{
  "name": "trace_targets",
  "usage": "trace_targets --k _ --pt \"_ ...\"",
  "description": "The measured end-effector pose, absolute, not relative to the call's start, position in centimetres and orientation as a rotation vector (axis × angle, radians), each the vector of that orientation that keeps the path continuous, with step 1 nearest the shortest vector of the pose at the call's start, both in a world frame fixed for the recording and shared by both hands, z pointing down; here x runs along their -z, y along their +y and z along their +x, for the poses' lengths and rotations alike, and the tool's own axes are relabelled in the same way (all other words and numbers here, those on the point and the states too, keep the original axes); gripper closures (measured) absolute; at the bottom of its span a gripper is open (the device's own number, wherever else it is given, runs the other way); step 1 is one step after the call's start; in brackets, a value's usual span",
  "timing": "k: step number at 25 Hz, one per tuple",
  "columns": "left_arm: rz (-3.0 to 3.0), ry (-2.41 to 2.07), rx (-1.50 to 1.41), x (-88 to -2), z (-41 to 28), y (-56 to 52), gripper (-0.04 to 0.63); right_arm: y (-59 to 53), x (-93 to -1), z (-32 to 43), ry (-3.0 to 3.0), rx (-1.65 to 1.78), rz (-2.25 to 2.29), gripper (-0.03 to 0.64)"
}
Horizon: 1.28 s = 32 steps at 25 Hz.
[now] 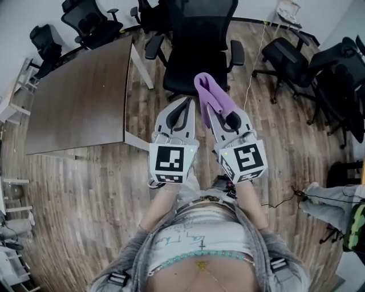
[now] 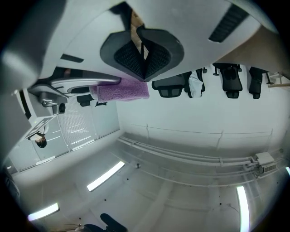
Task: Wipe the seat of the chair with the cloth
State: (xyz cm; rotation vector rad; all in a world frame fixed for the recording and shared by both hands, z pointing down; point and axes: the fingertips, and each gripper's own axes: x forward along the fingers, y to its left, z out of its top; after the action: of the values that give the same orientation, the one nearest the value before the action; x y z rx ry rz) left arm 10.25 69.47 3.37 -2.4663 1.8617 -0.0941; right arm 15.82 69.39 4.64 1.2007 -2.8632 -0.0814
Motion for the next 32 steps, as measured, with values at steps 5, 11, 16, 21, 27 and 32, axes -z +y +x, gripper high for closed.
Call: trace_targets --k 5,11,16,21,27,32 --pt "-2.468 1.808 0.107 -2.7 8.0 66.0 0.595 66.1 -4.2 13.1 -2.845 0.097 1.238 0.569" --pt "-2.483 1.780 0.120 -3.3 4.8 63.4 0.595 63.3 -4.6 10.1 -2.815 0.107 1.270 0.569" --pt "-2.499 1.784 0.111 -3.6 3.2 61.9 0.595 61.9 -4.9 9.1 -2.796 0.088 1.299 0.569" --pt "-2.519 1.784 0.101 -4.0 3.1 59.9 0.595 59.8 -5.0 9.0 -2.798 0.068 1.318 0.569" --pt "-2.505 1.794 0.119 -4.1 3.4 55.7 0.595 55.4 -5.4 9.5 -2.798 0.054 1.298 0.569" --pt "-2.459 1.794 0.142 -3.1 4.4 51.2 0.595 51.0 -4.8 9.2 -2.808 0.082 1.223 0.569"
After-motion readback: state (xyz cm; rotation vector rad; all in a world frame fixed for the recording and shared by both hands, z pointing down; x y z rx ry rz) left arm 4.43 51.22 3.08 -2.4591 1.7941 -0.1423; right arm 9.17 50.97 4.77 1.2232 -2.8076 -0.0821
